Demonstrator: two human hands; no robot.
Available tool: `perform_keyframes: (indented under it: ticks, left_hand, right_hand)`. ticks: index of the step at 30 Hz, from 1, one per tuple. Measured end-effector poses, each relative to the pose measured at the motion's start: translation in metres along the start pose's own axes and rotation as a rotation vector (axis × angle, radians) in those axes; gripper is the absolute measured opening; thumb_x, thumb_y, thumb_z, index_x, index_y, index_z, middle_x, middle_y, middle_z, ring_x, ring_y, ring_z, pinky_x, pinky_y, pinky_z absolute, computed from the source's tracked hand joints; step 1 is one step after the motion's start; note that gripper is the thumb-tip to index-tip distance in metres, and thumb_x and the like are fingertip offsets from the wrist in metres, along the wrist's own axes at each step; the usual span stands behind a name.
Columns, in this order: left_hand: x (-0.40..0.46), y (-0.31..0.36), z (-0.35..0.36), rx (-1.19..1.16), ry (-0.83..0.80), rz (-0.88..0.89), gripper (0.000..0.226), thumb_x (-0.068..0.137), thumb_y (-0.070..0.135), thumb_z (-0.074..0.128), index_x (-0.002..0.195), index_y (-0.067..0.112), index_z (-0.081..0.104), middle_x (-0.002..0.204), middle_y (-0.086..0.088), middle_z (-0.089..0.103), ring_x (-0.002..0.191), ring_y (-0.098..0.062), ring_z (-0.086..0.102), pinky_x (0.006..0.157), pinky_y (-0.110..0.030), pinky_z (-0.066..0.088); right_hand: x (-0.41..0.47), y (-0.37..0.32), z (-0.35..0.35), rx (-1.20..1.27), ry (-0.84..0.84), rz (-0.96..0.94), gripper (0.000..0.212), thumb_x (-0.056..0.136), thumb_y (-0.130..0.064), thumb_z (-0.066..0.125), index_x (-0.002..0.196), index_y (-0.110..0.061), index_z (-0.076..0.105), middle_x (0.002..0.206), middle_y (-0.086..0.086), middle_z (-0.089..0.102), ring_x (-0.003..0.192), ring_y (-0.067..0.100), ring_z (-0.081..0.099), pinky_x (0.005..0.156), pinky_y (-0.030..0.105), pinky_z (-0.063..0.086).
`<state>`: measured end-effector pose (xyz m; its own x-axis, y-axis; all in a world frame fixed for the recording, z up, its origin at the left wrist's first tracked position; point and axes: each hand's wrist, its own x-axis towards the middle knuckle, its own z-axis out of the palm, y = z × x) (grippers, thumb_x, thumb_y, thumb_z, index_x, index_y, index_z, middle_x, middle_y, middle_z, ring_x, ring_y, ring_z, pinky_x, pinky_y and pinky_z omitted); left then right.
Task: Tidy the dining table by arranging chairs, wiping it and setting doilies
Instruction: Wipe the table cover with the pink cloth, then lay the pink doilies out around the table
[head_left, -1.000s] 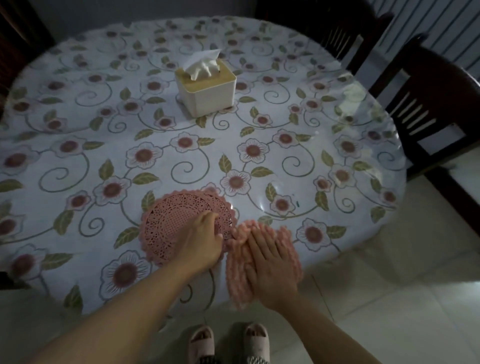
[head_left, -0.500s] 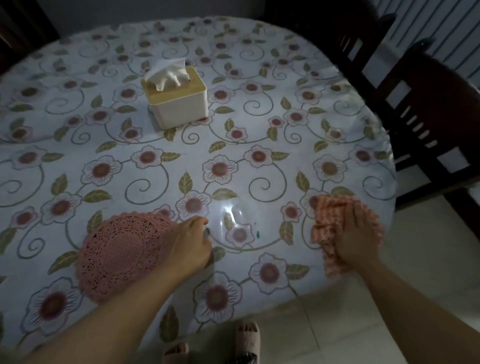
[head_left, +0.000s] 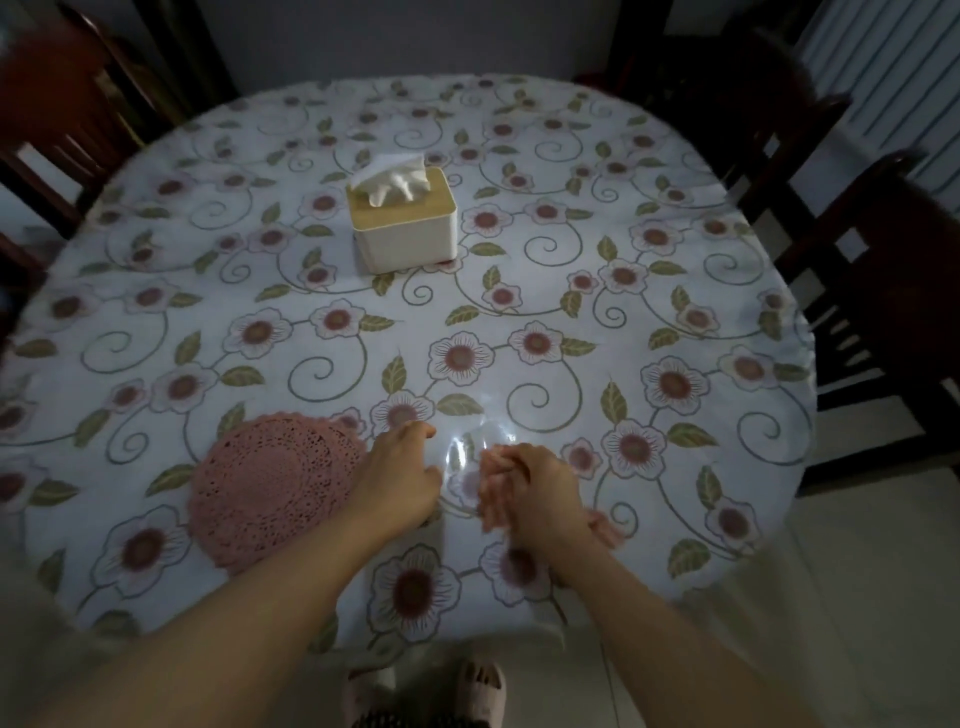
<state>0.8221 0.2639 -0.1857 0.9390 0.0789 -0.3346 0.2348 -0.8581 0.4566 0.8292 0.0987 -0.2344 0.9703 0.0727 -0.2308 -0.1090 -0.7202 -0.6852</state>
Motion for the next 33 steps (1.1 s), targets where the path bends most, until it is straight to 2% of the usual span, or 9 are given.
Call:
perform_keyframes:
  ticks: [2, 5, 8, 11, 14, 20, 24, 27, 33]
  left_hand:
    - [-0.004, -0.006, -0.007, -0.029, 0.031, 0.001, 0.045, 0.088, 0.017, 0.055, 0.131, 0.016, 0.041, 0.138, -0.005, 0.048, 0.124, -0.024, 0.046, 0.099, -0.037, 0.040]
    - [-0.011, -0.018, -0.017, -0.075, 0.044, -0.066, 0.045, 0.090, 0.019, 0.054, 0.132, 0.016, 0.041, 0.136, -0.007, 0.049, 0.120, -0.026, 0.048, 0.099, -0.040, 0.042]
    - [-0.018, -0.037, -0.024, -0.110, 0.059, -0.123, 0.043, 0.091, 0.020, 0.051, 0.133, 0.014, 0.043, 0.131, -0.007, 0.051, 0.113, -0.025, 0.051, 0.096, -0.042, 0.045]
    - [-0.023, -0.059, -0.030, -0.118, 0.087, -0.164, 0.045, 0.092, 0.021, 0.052, 0.135, 0.014, 0.042, 0.135, -0.006, 0.050, 0.119, -0.024, 0.049, 0.099, -0.040, 0.043]
    - [-0.029, -0.082, -0.038, -0.111, 0.104, -0.209, 0.046, 0.091, 0.022, 0.054, 0.135, 0.014, 0.043, 0.139, -0.006, 0.047, 0.125, -0.024, 0.045, 0.103, -0.040, 0.040]
    - [-0.032, -0.136, -0.055, -0.099, 0.135, -0.296, 0.044, 0.091, 0.025, 0.054, 0.133, 0.015, 0.044, 0.138, -0.005, 0.048, 0.125, -0.025, 0.046, 0.102, -0.038, 0.041]
    - [-0.026, -0.174, -0.060, -0.153, 0.121, -0.412, 0.052, 0.089, 0.026, 0.057, 0.136, 0.012, 0.040, 0.141, -0.009, 0.045, 0.128, -0.028, 0.043, 0.104, -0.044, 0.040]
    - [-0.018, -0.199, -0.060, -0.269, 0.155, -0.551, 0.057, 0.082, 0.028, 0.062, 0.131, 0.008, 0.044, 0.132, -0.015, 0.053, 0.119, -0.033, 0.051, 0.099, -0.048, 0.045]
    - [-0.004, -0.223, -0.051, -0.353, 0.148, -0.640, 0.059, 0.077, 0.032, 0.065, 0.126, 0.005, 0.046, 0.127, -0.016, 0.055, 0.114, -0.035, 0.054, 0.095, -0.048, 0.047]
  right_hand:
    - [0.000, -0.019, -0.015, 0.020, 0.085, -0.025, 0.027, 0.089, -0.009, 0.054, 0.115, -0.017, 0.058, 0.086, -0.003, 0.062, 0.077, 0.010, 0.058, 0.063, 0.009, 0.043]
    - [0.005, -0.029, -0.032, -0.024, 0.255, -0.076, 0.004, 0.094, -0.020, 0.051, 0.095, -0.016, 0.053, 0.080, -0.004, 0.056, 0.076, 0.016, 0.056, 0.056, 0.019, 0.033]
    - [0.009, -0.031, -0.041, -0.150, 0.313, -0.070, 0.015, 0.093, -0.025, 0.053, 0.091, -0.011, 0.053, 0.087, 0.004, 0.056, 0.079, 0.022, 0.052, 0.058, 0.027, 0.032]
    - [0.008, -0.027, -0.032, -0.459, 0.165, -0.003, 0.032, 0.092, -0.036, 0.054, 0.113, -0.012, 0.055, 0.125, 0.012, 0.048, 0.112, 0.027, 0.045, 0.089, 0.038, 0.039]
    - [0.008, -0.038, -0.005, -0.558, 0.036, -0.014, 0.046, 0.092, -0.035, 0.051, 0.133, -0.014, 0.045, 0.152, 0.019, 0.019, 0.140, 0.035, 0.017, 0.115, 0.046, 0.015]
    - [0.001, -0.100, 0.060, -0.439, -0.087, -0.189, 0.057, 0.088, -0.026, 0.060, 0.137, -0.009, 0.037, 0.149, 0.018, 0.025, 0.135, 0.033, 0.029, 0.110, 0.042, 0.029]
    - [-0.001, -0.124, 0.103, -0.352, -0.166, -0.201, 0.043, 0.089, -0.023, 0.054, 0.127, -0.005, 0.044, 0.135, 0.017, 0.042, 0.119, 0.031, 0.046, 0.097, 0.040, 0.043]
    - [0.002, -0.135, 0.121, -0.330, -0.228, -0.126, 0.037, 0.086, -0.018, 0.055, 0.120, -0.005, 0.045, 0.120, 0.013, 0.048, 0.105, 0.027, 0.050, 0.088, 0.035, 0.044]
    - [0.011, -0.141, 0.139, -0.271, -0.204, 0.171, 0.052, 0.082, -0.017, 0.056, 0.129, -0.004, 0.039, 0.123, 0.017, 0.046, 0.114, 0.032, 0.046, 0.093, 0.040, 0.043]
